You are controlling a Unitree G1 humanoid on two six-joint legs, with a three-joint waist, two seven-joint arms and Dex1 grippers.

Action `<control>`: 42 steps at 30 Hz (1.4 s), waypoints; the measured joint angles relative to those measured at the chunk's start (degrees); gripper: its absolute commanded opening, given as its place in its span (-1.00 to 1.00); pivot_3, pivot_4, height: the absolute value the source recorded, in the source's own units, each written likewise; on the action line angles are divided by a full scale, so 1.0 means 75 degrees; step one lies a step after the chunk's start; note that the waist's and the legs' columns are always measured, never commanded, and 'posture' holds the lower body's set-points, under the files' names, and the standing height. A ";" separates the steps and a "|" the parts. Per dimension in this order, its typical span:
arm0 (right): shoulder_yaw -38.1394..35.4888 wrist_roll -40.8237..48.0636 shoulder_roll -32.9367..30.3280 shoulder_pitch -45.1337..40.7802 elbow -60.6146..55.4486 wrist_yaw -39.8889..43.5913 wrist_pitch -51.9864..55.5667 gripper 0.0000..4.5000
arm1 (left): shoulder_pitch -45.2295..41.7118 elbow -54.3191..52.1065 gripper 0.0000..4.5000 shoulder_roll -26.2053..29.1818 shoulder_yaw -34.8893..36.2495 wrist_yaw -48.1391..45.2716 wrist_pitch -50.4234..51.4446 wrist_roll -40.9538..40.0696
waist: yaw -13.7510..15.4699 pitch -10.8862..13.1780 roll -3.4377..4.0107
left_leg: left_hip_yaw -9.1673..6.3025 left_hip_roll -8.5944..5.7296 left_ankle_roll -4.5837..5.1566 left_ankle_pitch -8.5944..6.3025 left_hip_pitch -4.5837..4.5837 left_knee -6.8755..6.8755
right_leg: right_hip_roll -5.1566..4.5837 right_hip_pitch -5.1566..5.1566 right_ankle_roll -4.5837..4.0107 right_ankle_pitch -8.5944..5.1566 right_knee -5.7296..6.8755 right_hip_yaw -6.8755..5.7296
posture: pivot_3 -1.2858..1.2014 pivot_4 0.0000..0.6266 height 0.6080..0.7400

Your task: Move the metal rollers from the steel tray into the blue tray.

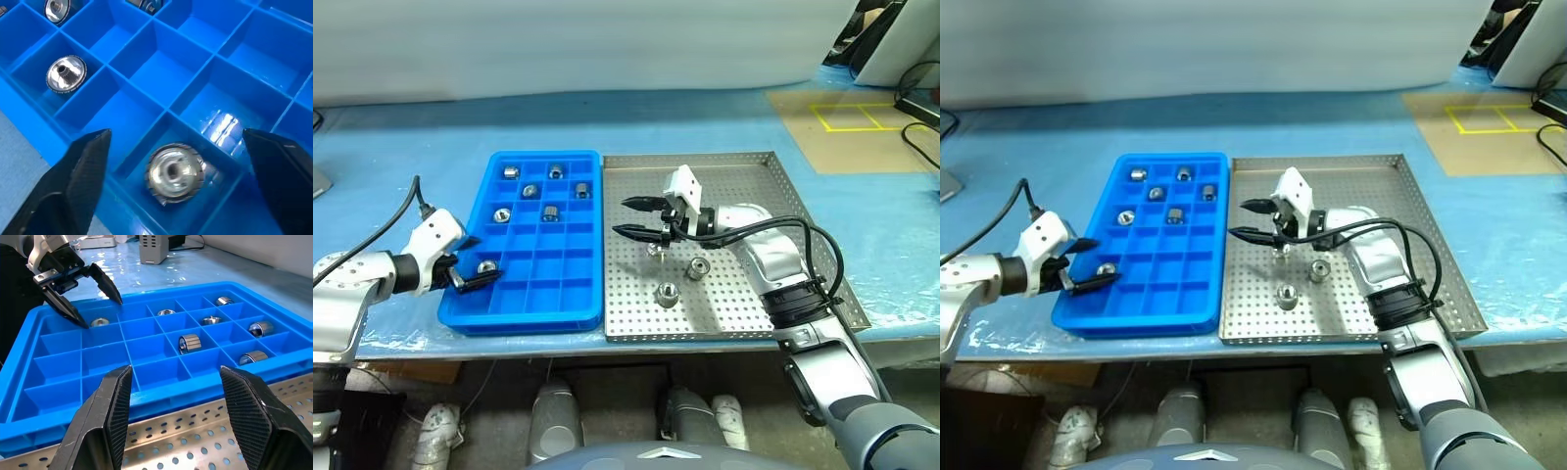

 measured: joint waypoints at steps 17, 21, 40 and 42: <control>-0.1808 0.0024 -0.1421 0.2135 -0.1196 -0.1185 0.0144 0.31 | -0.4478 0.2636 0.95 -0.3529 -0.3446 -0.0484 -0.1184 0.0511 | -0.0401 -0.0006 -0.0009 | -0.0003 -0.0020 0.0026 -0.0003 -0.0047 0.0033 | 0.0000 0.0001 0.0010 0.0007 -0.0011 0.0011 | -0.14 -0.52 1.00; -0.2037 0.0076 -0.1434 0.2691 -0.2042 -0.1642 0.0462 0.31 | -0.4691 0.4022 0.95 -0.4081 -0.3892 -0.0434 -0.1839 0.1090 | -0.0628 -0.0006 -0.0010 | -0.0002 -0.0022 0.0036 -0.0009 -0.0047 0.0042 | 0.0003 0.0001 0.0027 0.0017 -0.0017 0.0020 | -0.18 -0.52 1.00; -0.2186 0.0277 -0.1412 0.3475 -0.3871 -0.3102 0.1759 0.31 | -0.5330 0.6725 0.95 -0.5264 -0.4050 -0.0107 -0.3243 0.2408 | -0.0831 -0.0011 -0.0001 | 0.0012 -0.0020 0.0084 -0.0043 0.0035 0.0093 | -0.0006 0.0105 0.0017 0.0008 -0.0046 0.0029 | -0.23 -0.52 1.00; -0.2185 0.0276 -0.1412 0.3474 -0.3871 -0.3132 0.1783 0.31 | -0.5309 0.6660 0.87 -0.5263 -0.4052 -0.0142 -0.3221 0.2440 | -0.0827 -0.0011 -0.0001 | 0.0012 -0.0018 0.0084 -0.0044 0.0033 0.0083 | -0.0007 0.0105 0.0017 0.0008 -0.0055 0.0028 | -0.23 -0.52 1.00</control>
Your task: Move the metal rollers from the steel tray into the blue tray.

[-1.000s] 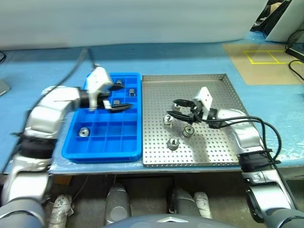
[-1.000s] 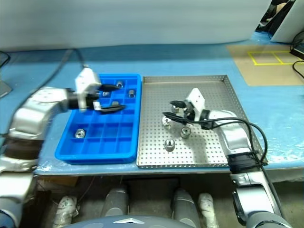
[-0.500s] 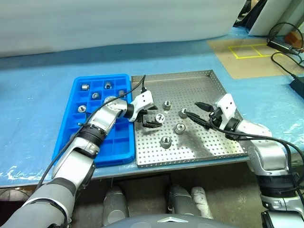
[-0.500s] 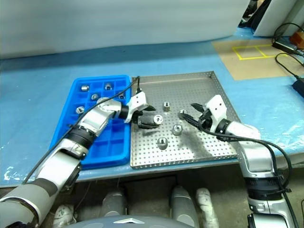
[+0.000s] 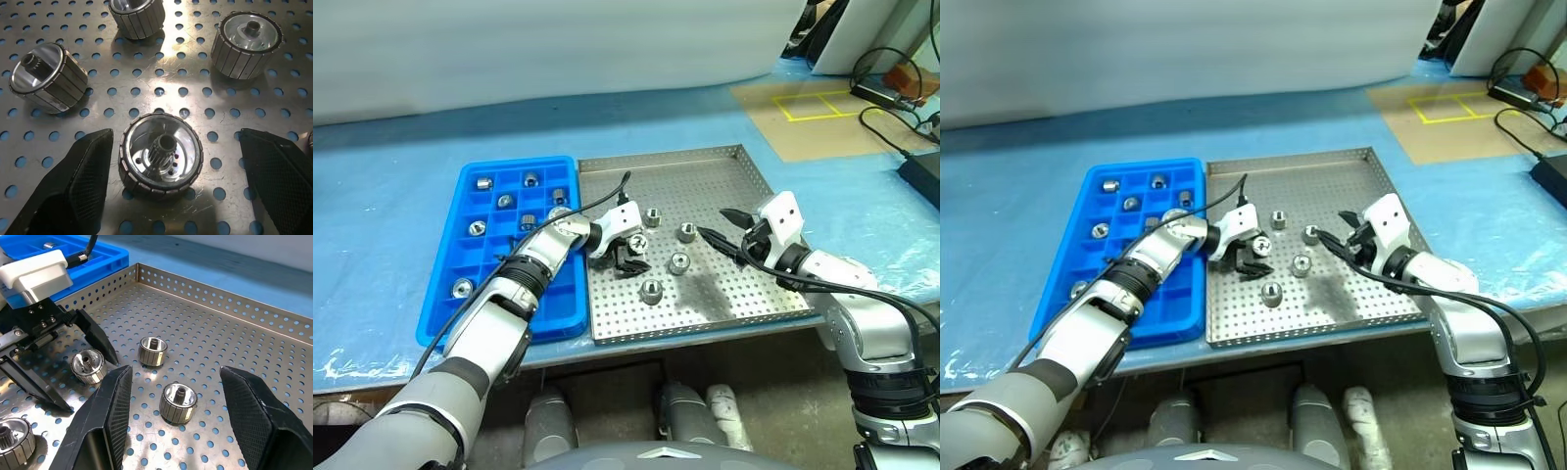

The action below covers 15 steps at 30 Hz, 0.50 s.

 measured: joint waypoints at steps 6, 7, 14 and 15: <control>0.0009 -0.0004 -0.0017 -0.0007 -0.0001 -0.0032 0.0048 0.31 | 0.0169 -0.0410 0.28 0.0061 -0.0039 -0.0221 0.0119 0.0052 | -0.0001 -0.0001 0.0002 | 0.0001 -0.0001 -0.0002 -0.0004 -0.0008 -0.0023 | 0.0000 0.0002 0.0000 0.0000 -0.0038 -0.0001 | -0.22 -0.52 1.00; 0.0010 -0.0006 -0.0017 -0.0007 -0.0001 -0.0033 0.0048 0.31 | 0.0172 -0.0427 0.17 0.0061 -0.0034 -0.0227 0.0134 0.0052 | 0.0000 -0.0001 0.0002 | 0.0002 -0.0001 -0.0002 -0.0004 -0.0009 -0.0026 | 0.0001 0.0003 0.0000 0.0001 -0.0043 -0.0002 | -0.22 -0.52 1.00; 0.0108 -0.0052 -0.0021 -0.0099 0.0003 -0.0030 0.0043 0.31 | 0.0219 -0.0555 -0.18 0.0044 0.0034 -0.0252 0.0239 0.0036 | 0.0008 -0.0001 0.0002 | 0.0007 -0.0003 -0.0002 -0.0004 -0.0008 -0.0054 | 0.0000 0.0008 0.0000 0.0002 -0.0077 -0.0003 | -0.21 -0.52 1.00; 0.0142 -0.0068 -0.0022 -0.0113 0.0004 -0.0029 0.0039 0.31 | 0.0246 -0.0634 -0.18 0.0043 0.0063 -0.0279 0.0275 -0.0006 | 0.0008 -0.0001 0.0002 | 0.0007 -0.0003 -0.0003 -0.0004 -0.0008 -0.0059 | 0.0000 0.0008 0.0000 0.0002 -0.0080 -0.0004 | -0.21 -0.52 1.00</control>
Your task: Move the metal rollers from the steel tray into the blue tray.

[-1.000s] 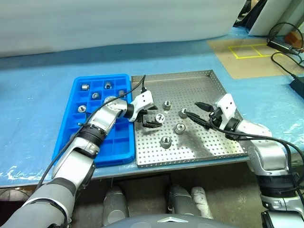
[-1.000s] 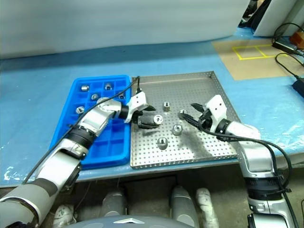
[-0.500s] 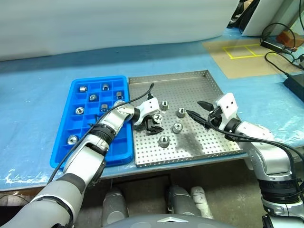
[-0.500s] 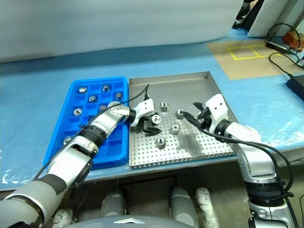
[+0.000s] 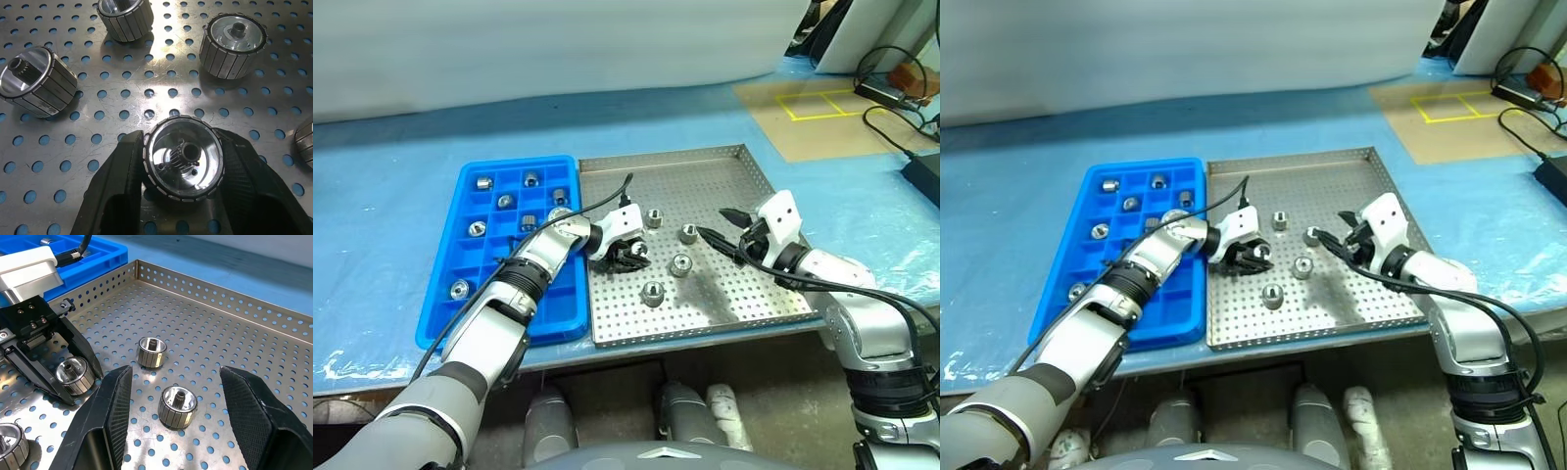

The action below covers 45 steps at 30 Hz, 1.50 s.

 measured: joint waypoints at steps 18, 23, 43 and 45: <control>0.0456 -0.0062 0.0085 -0.0422 0.0601 0.0339 -0.0338 0.31 | 0.1221 -0.4426 -0.18 0.2521 0.1405 -0.1236 0.2473 -0.2239 | -0.0008 0.0010 0.0010 | 0.0019 0.0008 -0.0015 0.0008 -0.0039 -0.0041 | 0.0008 -0.0069 0.0000 0.0000 -0.0009 -0.0005 | -0.11 -0.52 1.00; 0.0697 -0.0129 0.0190 -0.0599 0.1149 0.0541 -0.0601 0.31 | 0.2116 -0.4915 -0.18 0.4123 0.2367 -0.1131 0.2510 -0.2255 | 0.0031 0.0013 0.0015 | 0.0020 0.0005 -0.0018 0.0009 -0.0041 -0.0045 | 0.0007 -0.0070 -0.0001 0.0000 -0.0011 -0.0018 | -0.05 -0.52 1.00; 0.1301 -0.0597 0.0469 -0.1642 0.2708 0.1422 -0.1520 0.31 | 0.4446 -0.5064 -0.18 0.4744 0.3394 0.0415 0.2256 -0.2366 | 0.0346 0.0015 0.0014 | 0.0013 0.0010 -0.0030 0.0017 -0.0048 -0.0033 | 0.0004 -0.0075 -0.0001 0.0000 0.0016 -0.0022 | 0.01 -0.52 1.00; 0.1303 -0.0632 0.0470 -0.1642 0.2712 0.1433 -0.1560 0.31 | 0.4432 -0.5063 -0.18 0.4749 0.3394 0.0372 0.2257 -0.2408 | 0.0354 0.0015 0.0014 | 0.0013 0.0009 -0.0030 0.0017 -0.0048 -0.0029 | 0.0004 -0.0075 -0.0001 0.0000 0.0018 -0.0022 | 0.01 -0.52 1.00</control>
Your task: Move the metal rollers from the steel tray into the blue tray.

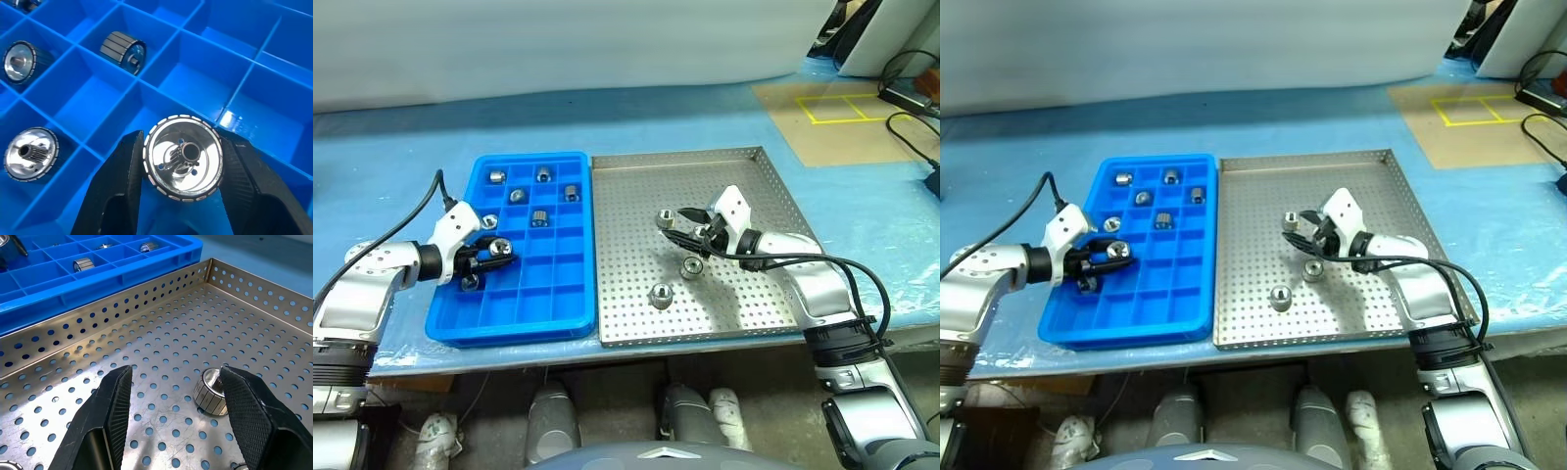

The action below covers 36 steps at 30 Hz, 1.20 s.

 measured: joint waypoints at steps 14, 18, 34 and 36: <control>-0.0010 -0.0115 -0.0028 0.0206 0.0019 -0.0103 -0.0090 0.31 | 0.0702 -0.0056 -0.18 0.0598 0.0510 -0.0765 -0.0487 -0.0574 | -0.0051 -0.0001 -0.0003 | 0.0001 -0.0001 -0.0001 0.0001 0.0005 0.0001 | 0.0003 -0.0005 0.0000 0.0000 0.0009 0.0001 | -0.02 -0.52 1.00; -0.0014 -0.0171 -0.0024 0.0209 0.0025 -0.0102 -0.0109 0.31 | 0.0372 0.0358 -0.18 0.0379 0.0461 -0.0514 -0.0648 -0.0503 | -0.0020 -0.0001 -0.0003 | 0.0001 -0.0001 -0.0005 0.0004 0.0007 0.0004 | 0.0001 -0.0005 0.0000 0.0000 0.0028 0.0001 | -0.01 -0.52 1.00; -0.0010 -0.0274 0.0002 0.0204 0.0030 -0.0114 -0.0256 0.31 | -0.0570 0.1415 0.12 -0.0471 -0.0148 0.0303 -0.1066 -0.0007 | -0.0089 -0.0005 -0.0015 | 0.0001 0.0000 -0.0009 0.0007 0.0028 0.0044 | 0.0002 -0.0012 -0.0002 -0.0002 0.0096 0.0004 | -0.04 -0.52 1.00; -0.0011 -0.0302 0.0002 0.0205 0.0029 -0.0187 -0.0250 0.31 | -0.0677 0.1547 0.35 -0.0514 -0.0148 0.0449 -0.1090 0.0044 | -0.0090 -0.0005 -0.0015 | 0.0001 -0.0001 -0.0010 0.0008 0.0028 0.0046 | 0.0001 -0.0012 -0.0002 -0.0002 0.0097 0.0004 | -0.04 -0.52 1.00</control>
